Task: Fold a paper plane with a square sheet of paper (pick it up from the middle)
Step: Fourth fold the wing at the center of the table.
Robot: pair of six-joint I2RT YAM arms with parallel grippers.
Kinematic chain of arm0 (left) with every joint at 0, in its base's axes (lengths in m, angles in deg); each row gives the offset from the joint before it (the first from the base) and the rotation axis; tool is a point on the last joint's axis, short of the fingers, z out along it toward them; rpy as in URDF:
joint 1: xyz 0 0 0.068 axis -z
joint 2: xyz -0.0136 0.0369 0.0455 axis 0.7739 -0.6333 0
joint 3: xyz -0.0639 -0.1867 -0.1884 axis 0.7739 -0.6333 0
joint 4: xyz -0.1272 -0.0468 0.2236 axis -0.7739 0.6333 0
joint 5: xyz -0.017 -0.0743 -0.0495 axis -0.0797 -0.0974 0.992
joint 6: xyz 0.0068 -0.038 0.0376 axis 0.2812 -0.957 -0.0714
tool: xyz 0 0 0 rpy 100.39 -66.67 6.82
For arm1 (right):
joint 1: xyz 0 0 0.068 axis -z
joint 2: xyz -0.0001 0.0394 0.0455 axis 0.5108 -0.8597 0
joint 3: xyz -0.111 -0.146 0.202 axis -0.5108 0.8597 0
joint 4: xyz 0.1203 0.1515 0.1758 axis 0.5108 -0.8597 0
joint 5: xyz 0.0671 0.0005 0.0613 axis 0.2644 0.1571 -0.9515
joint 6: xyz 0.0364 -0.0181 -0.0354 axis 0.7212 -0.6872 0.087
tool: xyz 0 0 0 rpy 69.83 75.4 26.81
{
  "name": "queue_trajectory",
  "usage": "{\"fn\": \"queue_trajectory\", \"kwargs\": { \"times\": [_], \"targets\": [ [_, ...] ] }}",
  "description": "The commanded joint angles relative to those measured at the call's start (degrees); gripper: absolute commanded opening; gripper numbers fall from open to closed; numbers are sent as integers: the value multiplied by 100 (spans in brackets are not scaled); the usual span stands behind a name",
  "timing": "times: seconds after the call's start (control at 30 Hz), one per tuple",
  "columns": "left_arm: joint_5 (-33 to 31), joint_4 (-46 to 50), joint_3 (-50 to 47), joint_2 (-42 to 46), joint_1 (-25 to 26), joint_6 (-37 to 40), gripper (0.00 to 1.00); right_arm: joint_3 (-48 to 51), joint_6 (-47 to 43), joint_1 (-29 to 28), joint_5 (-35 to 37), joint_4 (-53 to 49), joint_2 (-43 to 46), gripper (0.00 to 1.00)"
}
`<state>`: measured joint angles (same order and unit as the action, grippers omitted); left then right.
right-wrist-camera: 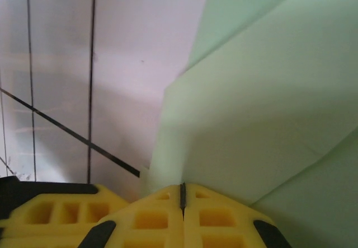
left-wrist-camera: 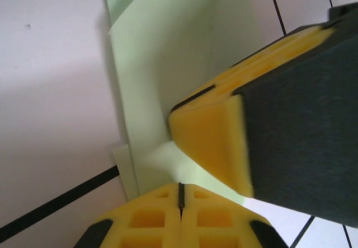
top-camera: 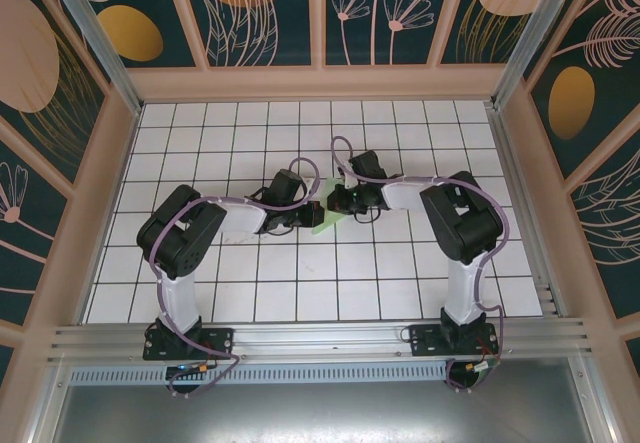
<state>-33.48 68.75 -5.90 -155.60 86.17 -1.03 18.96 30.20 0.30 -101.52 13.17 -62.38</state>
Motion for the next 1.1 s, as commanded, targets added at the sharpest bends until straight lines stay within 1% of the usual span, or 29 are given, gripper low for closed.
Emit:
{"fn": "queue_trajectory", "kwargs": {
  "times": [0.0,0.1,0.17,0.37,0.57,0.73,0.87,0.97,1.07],
  "targets": [
    [-264,1359,-334,-255,-29,134,0,-58,38,-52,-151,65,-176,0],
    [-264,1369,-334,-250,-29,141,0,-83,-25,-31,-20,-84,-268,0],
    [-263,1403,-342,-251,-26,154,0,-86,-68,81,114,-140,-300,0],
    [-269,1487,-430,-252,-29,244,0,-208,-155,708,220,-60,-338,0],
    [-219,1482,-474,-263,-24,296,0,-715,-268,1073,193,-34,-593,0],
    [-211,1489,-459,-262,-31,330,0,-1278,-275,1556,162,-101,-987,0],
    [-212,1476,-456,-239,-29,326,0,-1311,-279,1714,131,-64,-721,0],
    [-238,1462,-448,-224,-31,308,0,-1099,-286,1646,107,-11,-306,0],
    [-229,1441,-431,-250,-30,282,0,-769,-222,1442,61,77,39,0]
  ]
}}
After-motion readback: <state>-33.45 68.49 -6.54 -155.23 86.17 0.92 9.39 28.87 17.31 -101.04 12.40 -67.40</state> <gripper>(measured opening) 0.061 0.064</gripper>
